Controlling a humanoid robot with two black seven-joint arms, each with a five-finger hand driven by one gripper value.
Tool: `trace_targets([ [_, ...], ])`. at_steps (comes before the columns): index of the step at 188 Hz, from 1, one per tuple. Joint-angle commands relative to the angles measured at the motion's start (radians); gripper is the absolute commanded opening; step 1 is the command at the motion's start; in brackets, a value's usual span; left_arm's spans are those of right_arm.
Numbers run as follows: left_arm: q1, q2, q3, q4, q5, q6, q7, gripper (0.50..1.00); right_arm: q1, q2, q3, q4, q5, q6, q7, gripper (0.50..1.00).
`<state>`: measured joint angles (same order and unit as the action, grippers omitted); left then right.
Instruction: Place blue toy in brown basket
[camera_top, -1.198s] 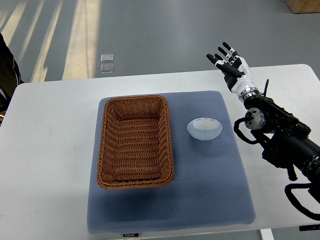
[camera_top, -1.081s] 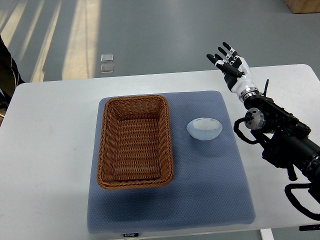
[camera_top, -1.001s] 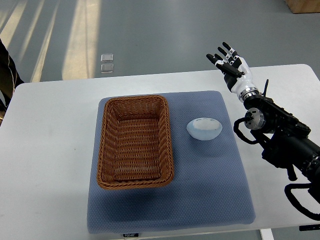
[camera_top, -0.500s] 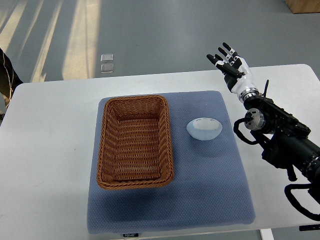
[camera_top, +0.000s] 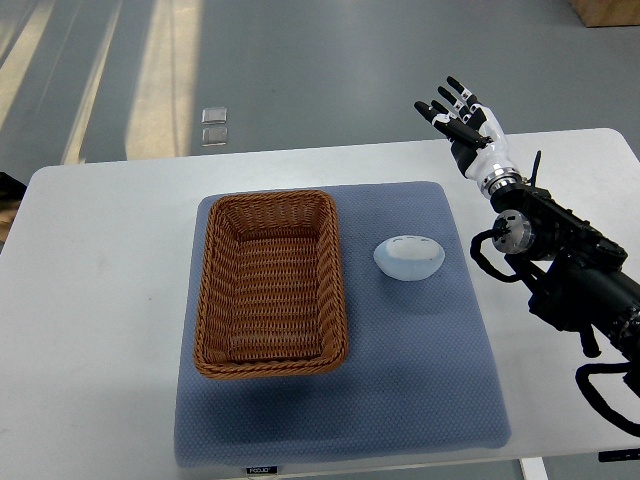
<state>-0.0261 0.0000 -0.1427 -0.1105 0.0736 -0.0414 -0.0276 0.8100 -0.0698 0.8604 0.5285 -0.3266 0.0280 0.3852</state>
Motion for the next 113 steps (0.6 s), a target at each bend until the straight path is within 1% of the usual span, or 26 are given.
trace_targets([
  [1, 0.000, 0.000, 0.000, 0.000, -0.001, 0.000, 0.000, 1.000, 0.044, -0.034, -0.075, 0.045, -0.063, -0.057, -0.011, 0.911],
  [17, 0.000, 0.000, 0.000, 0.000, 0.000, 0.000, 0.000, 1.000, 0.090, -0.105, -0.204, 0.091, -0.143, -0.079, -0.034, 0.911],
  [30, 0.000, 0.000, 0.000, 0.000, 0.000, 0.000, 0.000, 1.000, 0.141, -0.151, -0.305, 0.120, -0.186, -0.072, -0.042, 0.911],
  [54, 0.000, 0.000, 0.000, 0.000, 0.000, 0.000, 0.000, 1.000, 0.261, -0.220, -0.610, 0.159, -0.302, -0.063, -0.048, 0.911],
  [68, 0.000, 0.000, 0.000, 0.000, 0.000, 0.000, 0.000, 1.000, 0.345, -0.258, -0.787, 0.191, -0.351, -0.042, -0.048, 0.911],
  [83, 0.000, 0.000, 0.000, 0.000, 0.000, 0.000, 0.000, 1.000, 0.446, -0.300, -0.966, 0.252, -0.391, -0.008, -0.048, 0.911],
  [113, 0.000, 0.000, 0.000, 0.000, -0.002, 0.000, 0.000, 1.000, 0.629, -0.340, -1.215, 0.397, -0.437, 0.043, -0.048, 0.911],
])
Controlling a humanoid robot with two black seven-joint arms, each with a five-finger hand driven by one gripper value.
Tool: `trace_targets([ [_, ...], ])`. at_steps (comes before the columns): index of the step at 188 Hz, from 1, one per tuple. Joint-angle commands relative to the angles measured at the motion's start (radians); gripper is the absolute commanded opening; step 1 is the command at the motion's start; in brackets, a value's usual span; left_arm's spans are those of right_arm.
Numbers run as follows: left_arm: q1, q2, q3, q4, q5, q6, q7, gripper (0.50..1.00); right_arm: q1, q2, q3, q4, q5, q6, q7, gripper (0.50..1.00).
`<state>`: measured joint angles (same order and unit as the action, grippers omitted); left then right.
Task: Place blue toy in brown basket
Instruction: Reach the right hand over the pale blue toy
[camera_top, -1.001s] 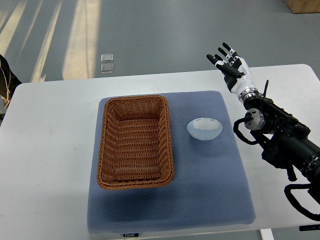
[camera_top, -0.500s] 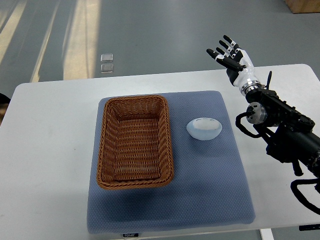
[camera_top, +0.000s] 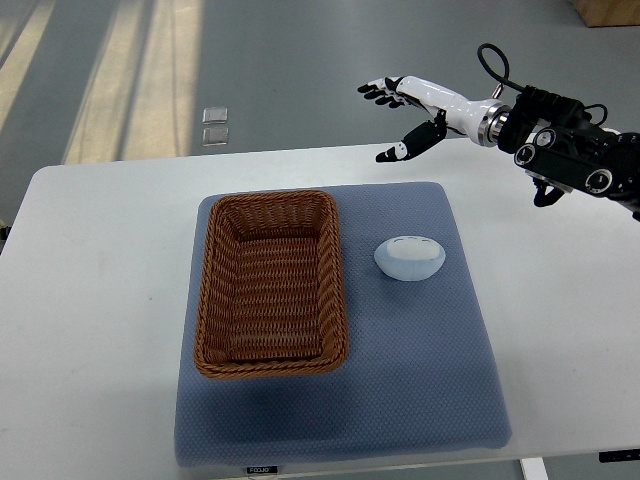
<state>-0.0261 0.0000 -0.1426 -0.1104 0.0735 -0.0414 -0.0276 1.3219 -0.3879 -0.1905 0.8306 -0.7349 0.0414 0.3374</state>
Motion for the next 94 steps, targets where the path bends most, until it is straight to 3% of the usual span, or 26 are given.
trace_targets([
  [1, 0.000, 0.000, 0.000, 0.000, 0.000, 0.000, 0.000, 1.000, 0.129, -0.022, -0.181, 0.105, -0.031, 0.031, 0.000, 0.911],
  [35, 0.000, 0.000, 0.000, 0.000, 0.000, 0.000, 0.000, 1.000, 0.321, -0.032, -0.415, 0.234, -0.026, 0.104, -0.001, 0.911],
  [71, 0.000, 0.000, 0.000, 0.000, 0.000, 0.000, 0.000, 1.000, 0.421, -0.058, -0.524, 0.318, -0.023, 0.212, -0.003, 0.911],
  [94, 0.000, 0.000, 0.000, 0.000, 0.000, 0.000, 0.000, 1.000, 0.430, -0.043, -0.567, 0.323, -0.009, 0.227, -0.005, 0.911],
])
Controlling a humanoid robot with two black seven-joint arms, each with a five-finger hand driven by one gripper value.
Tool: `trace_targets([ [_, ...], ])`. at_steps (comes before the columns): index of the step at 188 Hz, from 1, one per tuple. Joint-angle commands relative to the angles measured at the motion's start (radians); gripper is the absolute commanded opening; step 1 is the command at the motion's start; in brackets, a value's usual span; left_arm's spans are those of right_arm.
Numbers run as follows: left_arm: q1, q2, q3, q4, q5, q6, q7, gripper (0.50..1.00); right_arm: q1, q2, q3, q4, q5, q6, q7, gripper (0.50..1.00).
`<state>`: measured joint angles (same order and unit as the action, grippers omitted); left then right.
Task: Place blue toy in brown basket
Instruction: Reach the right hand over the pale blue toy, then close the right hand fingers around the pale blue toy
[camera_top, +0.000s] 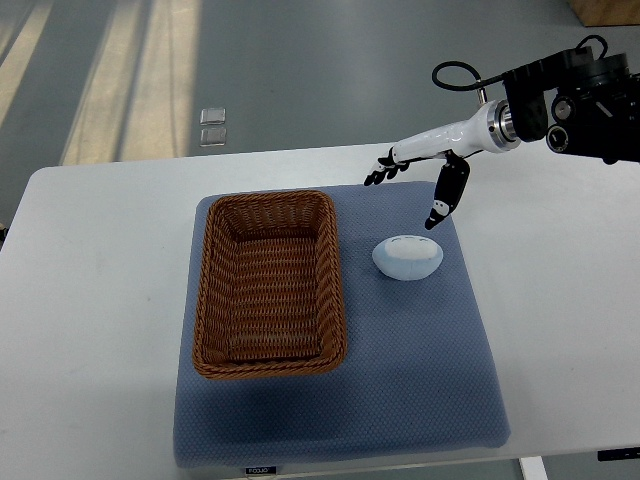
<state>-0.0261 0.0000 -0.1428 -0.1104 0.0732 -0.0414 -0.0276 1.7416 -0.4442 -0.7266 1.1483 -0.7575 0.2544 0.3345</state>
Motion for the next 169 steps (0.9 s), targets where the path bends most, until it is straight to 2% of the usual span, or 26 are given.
trace_targets([
  [1, 0.000, 0.000, 0.000, 0.000, 0.000, 0.000, 0.000, 1.000, 0.010, 0.013, -0.031, 0.005, 0.013, 0.014, -0.002, 0.911],
  [13, 0.000, 0.000, 0.000, 0.000, 0.000, 0.000, 0.000, 1.000, 0.006, 0.016, -0.034, 0.007, 0.046, 0.017, -0.008, 0.911],
  [31, 0.000, 0.000, 0.000, 0.000, 0.000, 0.000, 0.000, 1.000, -0.008, 0.021, -0.042, 0.013, 0.083, 0.016, -0.051, 0.911],
  [52, 0.000, 0.000, 0.000, 0.000, -0.001, 0.000, 0.000, 1.000, -0.054, 0.019, -0.039, 0.036, 0.087, -0.004, -0.058, 0.911],
  [81, 0.000, 0.000, 0.000, 0.000, 0.000, 0.000, 0.000, 1.000, -0.108, 0.050, -0.027, 0.019, 0.089, -0.070, -0.069, 0.909],
  [107, 0.000, 0.000, 0.000, 0.000, 0.000, 0.000, 0.000, 1.000, -0.139, 0.064, -0.014, 0.008, 0.089, -0.113, -0.120, 0.907],
  [126, 0.000, 0.000, 0.000, 0.000, 0.000, 0.000, 0.000, 1.000, -0.163, 0.073, 0.023, 0.007, 0.089, -0.118, -0.146, 0.907],
  [169, 0.000, 0.000, 0.000, 0.000, 0.000, 0.000, 0.000, 1.000, -0.191, 0.101, 0.027, 0.005, 0.093, -0.149, -0.269, 0.907],
])
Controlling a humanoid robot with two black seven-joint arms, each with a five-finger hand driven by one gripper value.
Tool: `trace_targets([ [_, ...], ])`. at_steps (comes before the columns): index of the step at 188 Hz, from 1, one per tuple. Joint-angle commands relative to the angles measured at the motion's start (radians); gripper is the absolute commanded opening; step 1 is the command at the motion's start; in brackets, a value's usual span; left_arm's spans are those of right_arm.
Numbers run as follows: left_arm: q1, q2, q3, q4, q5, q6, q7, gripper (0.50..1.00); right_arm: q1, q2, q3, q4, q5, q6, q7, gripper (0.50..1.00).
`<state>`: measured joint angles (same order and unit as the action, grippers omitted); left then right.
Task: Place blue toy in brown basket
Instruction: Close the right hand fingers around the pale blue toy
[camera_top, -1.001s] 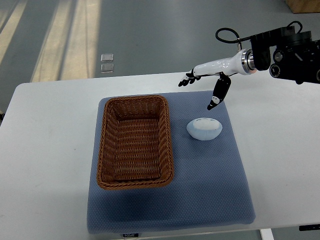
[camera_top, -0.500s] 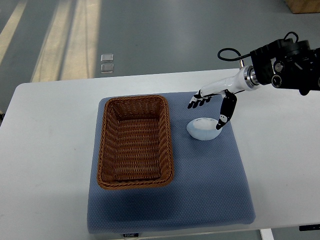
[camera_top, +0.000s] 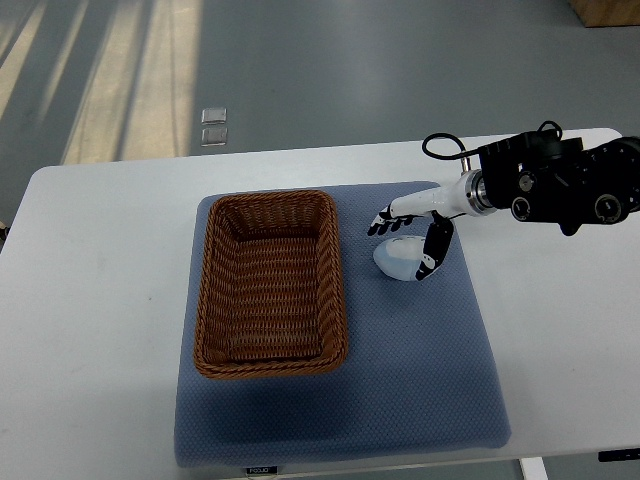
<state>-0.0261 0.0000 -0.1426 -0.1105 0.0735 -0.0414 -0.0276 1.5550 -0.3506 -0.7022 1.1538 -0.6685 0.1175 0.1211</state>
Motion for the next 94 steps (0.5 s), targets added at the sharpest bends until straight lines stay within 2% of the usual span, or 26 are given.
trace_targets([
  [1, 0.000, 0.000, 0.000, 0.000, 0.000, 0.000, 0.000, 1.000, -0.004, 0.007, 0.003, 0.000, 0.004, -0.012, -0.055, 0.907],
  [35, 0.000, 0.000, 0.000, 0.000, 0.000, 0.000, 0.000, 1.000, -0.029, 0.019, 0.027, -0.003, 0.069, -0.018, -0.144, 0.905],
  [74, 0.000, 0.000, 0.000, 0.000, 0.000, 0.000, 0.000, 1.000, -0.035, 0.028, 0.029, -0.003, 0.069, -0.033, -0.149, 0.895],
  [84, 0.000, 0.000, -0.002, 0.000, 0.000, 0.000, 0.000, 1.000, -0.035, 0.030, 0.029, -0.003, 0.067, -0.033, -0.149, 0.862],
  [90, 0.000, 0.000, 0.000, 0.000, 0.000, 0.000, 0.000, 1.000, -0.035, 0.033, 0.029, -0.003, 0.064, -0.033, -0.149, 0.805],
  [91, 0.000, 0.000, 0.000, 0.000, 0.000, 0.000, 0.000, 1.000, -0.035, 0.033, 0.029, -0.003, 0.064, -0.033, -0.149, 0.783],
  [94, 0.000, 0.000, 0.000, 0.000, 0.000, 0.000, 0.000, 1.000, -0.035, 0.033, 0.029, -0.003, 0.063, -0.033, -0.149, 0.766],
])
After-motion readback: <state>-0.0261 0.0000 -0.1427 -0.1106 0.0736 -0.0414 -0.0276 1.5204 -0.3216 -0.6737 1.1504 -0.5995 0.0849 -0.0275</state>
